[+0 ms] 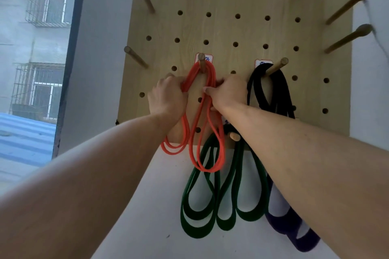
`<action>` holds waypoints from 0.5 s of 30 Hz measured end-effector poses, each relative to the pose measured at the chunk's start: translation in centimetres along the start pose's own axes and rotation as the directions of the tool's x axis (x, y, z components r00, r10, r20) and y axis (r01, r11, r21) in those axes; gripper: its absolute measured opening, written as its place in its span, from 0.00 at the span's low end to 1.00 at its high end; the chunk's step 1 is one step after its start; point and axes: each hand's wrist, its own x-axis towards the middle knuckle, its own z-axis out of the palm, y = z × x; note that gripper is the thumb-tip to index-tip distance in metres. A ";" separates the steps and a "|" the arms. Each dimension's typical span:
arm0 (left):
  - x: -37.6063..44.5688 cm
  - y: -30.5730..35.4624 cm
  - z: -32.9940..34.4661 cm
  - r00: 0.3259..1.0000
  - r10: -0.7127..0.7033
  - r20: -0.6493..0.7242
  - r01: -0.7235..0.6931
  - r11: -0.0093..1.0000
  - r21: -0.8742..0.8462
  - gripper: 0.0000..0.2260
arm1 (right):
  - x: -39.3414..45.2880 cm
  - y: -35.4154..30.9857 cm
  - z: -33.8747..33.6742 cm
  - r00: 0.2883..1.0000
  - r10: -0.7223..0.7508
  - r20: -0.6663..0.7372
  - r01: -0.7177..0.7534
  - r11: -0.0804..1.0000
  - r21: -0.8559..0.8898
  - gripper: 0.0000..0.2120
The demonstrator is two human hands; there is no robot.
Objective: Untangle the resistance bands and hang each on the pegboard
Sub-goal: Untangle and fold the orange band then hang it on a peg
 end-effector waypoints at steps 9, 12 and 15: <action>0.5 -0.4 -1.0 0.999 -0.001 0.050 0.000 1.000 0.017 0.15 | -0.9 -1.8 1.4 0.947 0.257 0.194 -0.315 0.865 0.392 0.03; 0.1 -0.2 -1.3 0.997 -0.008 0.074 0.011 0.999 -0.040 0.13 | -1.0 -1.8 0.8 0.938 0.241 0.249 -0.328 0.850 0.413 0.04; 0.2 -0.2 -1.3 0.996 -0.020 0.090 0.025 0.998 -0.052 0.14 | -1.0 -1.6 0.3 0.924 0.237 0.300 -0.355 0.824 0.441 0.09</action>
